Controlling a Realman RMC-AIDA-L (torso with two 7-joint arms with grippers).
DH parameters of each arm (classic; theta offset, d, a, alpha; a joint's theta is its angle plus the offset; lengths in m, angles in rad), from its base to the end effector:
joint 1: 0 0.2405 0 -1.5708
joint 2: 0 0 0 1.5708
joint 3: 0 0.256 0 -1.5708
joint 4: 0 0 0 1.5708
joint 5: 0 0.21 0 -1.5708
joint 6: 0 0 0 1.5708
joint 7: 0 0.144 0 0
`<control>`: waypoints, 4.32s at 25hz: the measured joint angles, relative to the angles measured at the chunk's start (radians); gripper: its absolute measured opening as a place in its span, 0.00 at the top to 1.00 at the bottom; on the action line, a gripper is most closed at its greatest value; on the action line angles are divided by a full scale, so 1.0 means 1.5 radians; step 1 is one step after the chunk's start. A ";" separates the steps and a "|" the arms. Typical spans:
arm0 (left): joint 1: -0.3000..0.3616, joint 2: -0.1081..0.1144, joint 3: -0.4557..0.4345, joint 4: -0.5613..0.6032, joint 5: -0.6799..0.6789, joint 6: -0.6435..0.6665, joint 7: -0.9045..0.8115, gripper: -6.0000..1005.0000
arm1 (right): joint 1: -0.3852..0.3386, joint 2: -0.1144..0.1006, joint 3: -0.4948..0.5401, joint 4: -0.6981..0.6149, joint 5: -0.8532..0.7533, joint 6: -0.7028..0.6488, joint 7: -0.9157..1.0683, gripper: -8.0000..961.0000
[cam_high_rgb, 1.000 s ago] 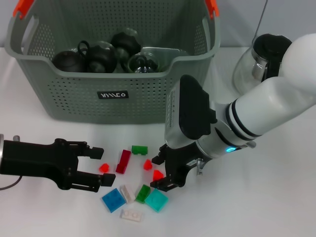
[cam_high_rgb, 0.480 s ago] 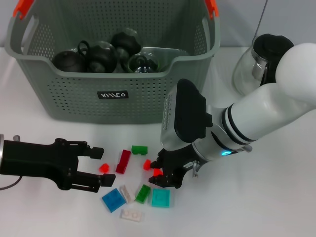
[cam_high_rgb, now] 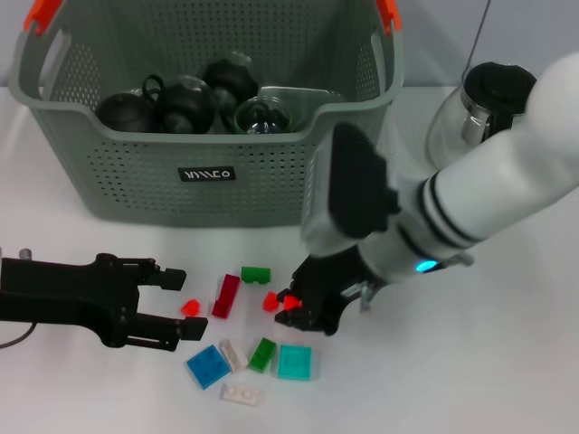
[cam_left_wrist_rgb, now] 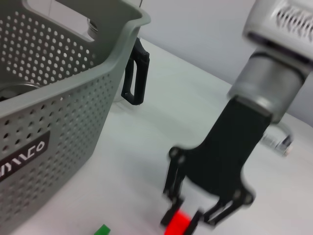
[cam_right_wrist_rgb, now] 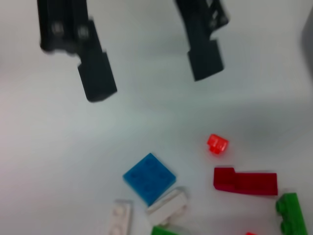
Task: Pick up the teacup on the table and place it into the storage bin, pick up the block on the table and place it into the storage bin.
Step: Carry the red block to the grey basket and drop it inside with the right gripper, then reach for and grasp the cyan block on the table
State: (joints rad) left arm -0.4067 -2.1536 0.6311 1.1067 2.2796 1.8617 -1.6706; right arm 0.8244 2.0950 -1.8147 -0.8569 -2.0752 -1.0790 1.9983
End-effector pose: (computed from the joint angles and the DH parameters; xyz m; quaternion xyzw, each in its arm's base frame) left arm -0.2704 0.2796 0.0369 -0.9497 -0.2753 -0.1323 0.0686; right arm 0.1328 0.3469 -0.1308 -0.9945 0.0350 -0.0953 0.0254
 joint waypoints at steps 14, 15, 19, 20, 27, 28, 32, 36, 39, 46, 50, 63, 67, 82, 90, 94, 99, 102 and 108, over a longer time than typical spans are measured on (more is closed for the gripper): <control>0.000 0.001 -0.024 -0.004 -0.002 -0.001 0.028 0.16 | 0.049 0.001 0.397 -0.393 -0.060 -0.314 0.223 0.77; -0.001 0.000 -0.026 -0.006 -0.004 -0.001 0.029 0.16 | 0.063 0.001 0.413 -0.383 -0.070 -0.287 0.230 0.77; -0.004 0.000 -0.034 -0.011 -0.007 0.000 0.030 0.16 | 0.119 -0.001 0.433 -0.282 -0.100 -0.141 0.240 0.76; -0.005 0.000 -0.035 -0.012 -0.009 0.001 0.031 0.16 | 0.138 -0.002 0.432 -0.240 -0.109 -0.105 0.236 0.76; -0.002 -0.001 -0.037 -0.014 -0.017 0.002 0.031 0.16 | 0.253 0.002 0.427 0.034 -0.207 0.074 0.218 0.76; -0.001 -0.001 -0.036 -0.014 -0.017 0.002 0.031 0.16 | 0.258 0.003 0.419 0.049 -0.213 0.087 0.219 0.76; 0.000 -0.001 -0.036 -0.014 -0.017 0.003 0.033 0.16 | 0.258 0.004 0.374 0.065 -0.220 0.124 0.229 0.76; -0.001 0.000 -0.036 -0.014 -0.017 0.003 0.034 0.16 | 0.246 0.004 0.362 0.050 -0.216 0.133 0.234 0.76; -0.002 0.001 -0.036 -0.014 -0.017 0.004 0.034 0.16 | 0.209 0.004 0.362 -0.017 -0.183 0.098 0.217 0.60; -0.001 0.001 -0.036 -0.014 -0.016 0.005 0.041 0.16 | 0.052 -0.005 0.384 -0.238 -0.011 -0.148 0.082 0.28; -0.001 0.001 -0.036 -0.014 -0.015 0.004 0.046 0.16 | -0.011 -0.005 0.386 -0.303 -0.009 -0.312 0.023 0.03; 0.000 0.001 -0.051 -0.014 -0.014 0.004 0.049 0.16 | -0.028 0.004 0.190 -0.217 -0.128 -0.368 0.060 0.03; 0.000 0.001 -0.051 -0.017 -0.015 0.003 0.049 0.16 | -0.014 0.005 0.114 -0.180 -0.128 -0.302 0.067 0.03; 0.001 0.002 -0.053 -0.031 -0.017 -0.008 0.052 0.16 | 0.025 0.014 -0.105 -0.089 -0.126 -0.088 0.115 0.03; -0.002 0.004 -0.060 -0.045 -0.015 -0.016 0.061 0.16 | 0.026 0.017 -0.132 -0.087 -0.124 -0.059 0.130 0.03; -0.002 0.005 -0.069 -0.049 -0.015 -0.015 0.067 0.16 | 0.026 0.018 -0.156 -0.086 -0.124 -0.040 0.144 0.06; -0.001 0.005 -0.071 -0.050 -0.016 -0.013 0.068 0.16 | 0.028 0.018 -0.166 -0.081 -0.124 -0.029 0.158 0.09; -0.001 0.005 -0.071 -0.050 -0.016 -0.013 0.069 0.16 | 0.029 0.019 -0.166 -0.080 -0.124 -0.028 0.170 0.14; 0.000 0.006 -0.071 -0.050 -0.016 -0.013 0.069 0.16 | 0.030 0.015 -0.165 -0.085 -0.123 -0.032 0.185 0.39</control>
State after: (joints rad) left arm -0.4063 -2.1441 0.5247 1.0323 2.2557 1.8418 -1.5667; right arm 0.8687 2.1173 -2.0624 -0.9846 -2.2601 -1.1264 2.2758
